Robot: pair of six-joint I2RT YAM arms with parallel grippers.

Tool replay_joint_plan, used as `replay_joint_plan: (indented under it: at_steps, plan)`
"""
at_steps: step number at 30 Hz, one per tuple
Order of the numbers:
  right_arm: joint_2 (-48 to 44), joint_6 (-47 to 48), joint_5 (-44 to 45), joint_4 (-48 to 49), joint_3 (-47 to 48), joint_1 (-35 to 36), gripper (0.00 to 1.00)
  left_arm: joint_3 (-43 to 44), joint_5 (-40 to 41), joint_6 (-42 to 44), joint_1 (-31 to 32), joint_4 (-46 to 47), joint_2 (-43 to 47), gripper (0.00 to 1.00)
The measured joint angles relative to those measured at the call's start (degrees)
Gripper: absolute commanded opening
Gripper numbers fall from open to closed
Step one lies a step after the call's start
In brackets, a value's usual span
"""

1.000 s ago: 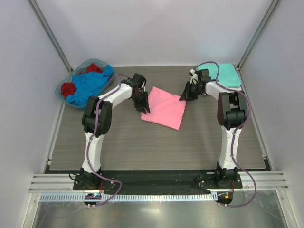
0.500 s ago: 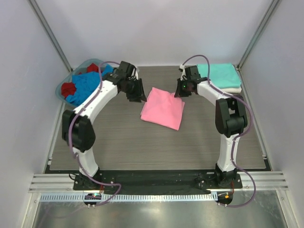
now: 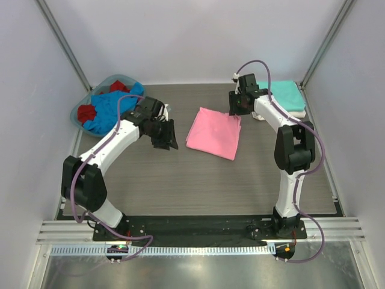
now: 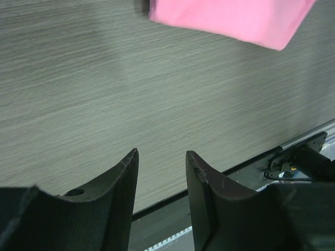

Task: Fold and stack the t-shirts
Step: Fold the tshirt, then neatly place the folded tshirt to the corner

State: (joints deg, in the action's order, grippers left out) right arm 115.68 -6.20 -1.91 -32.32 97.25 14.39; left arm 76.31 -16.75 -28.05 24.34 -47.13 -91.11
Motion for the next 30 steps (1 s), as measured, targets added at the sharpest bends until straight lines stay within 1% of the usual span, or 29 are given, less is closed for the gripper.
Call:
replay_joint_plan:
  at_steps: [2,5,7,12,16,22,30]
  plan:
    - [1.5,0.0,-0.1,-0.3,0.6,-0.7,0.54,0.0,-0.5,-0.2,0.0,0.9,0.0,0.44]
    - [3.8,-0.2,-0.4,-1.0,1.1,-1.9,0.58,0.1,-2.7,-1.6,0.0,3.3,-1.1,0.43]
    - [4.3,-0.6,-0.7,-1.9,1.1,-2.8,0.59,1.0,-4.8,-3.1,0.0,5.3,-3.5,0.43]
    - [4.3,-2.3,-2.9,-2.5,1.2,-5.2,0.63,9.3,-8.7,-5.5,0.5,9.3,-16.0,0.41]
    - [4.2,-5.1,-5.3,-2.0,0.0,-6.9,0.64,14.4,-9.7,-6.2,0.8,11.9,-25.2,0.39]
    - [3.9,-13.2,-7.9,2.1,-7.6,-7.6,0.68,18.6,-8.2,-6.2,0.7,12.0,-33.7,0.37]
    - [-0.4,-23.0,-8.7,11.7,-18.0,-7.4,0.68,20.8,-4.7,-5.9,0.5,10.3,-34.8,0.35]
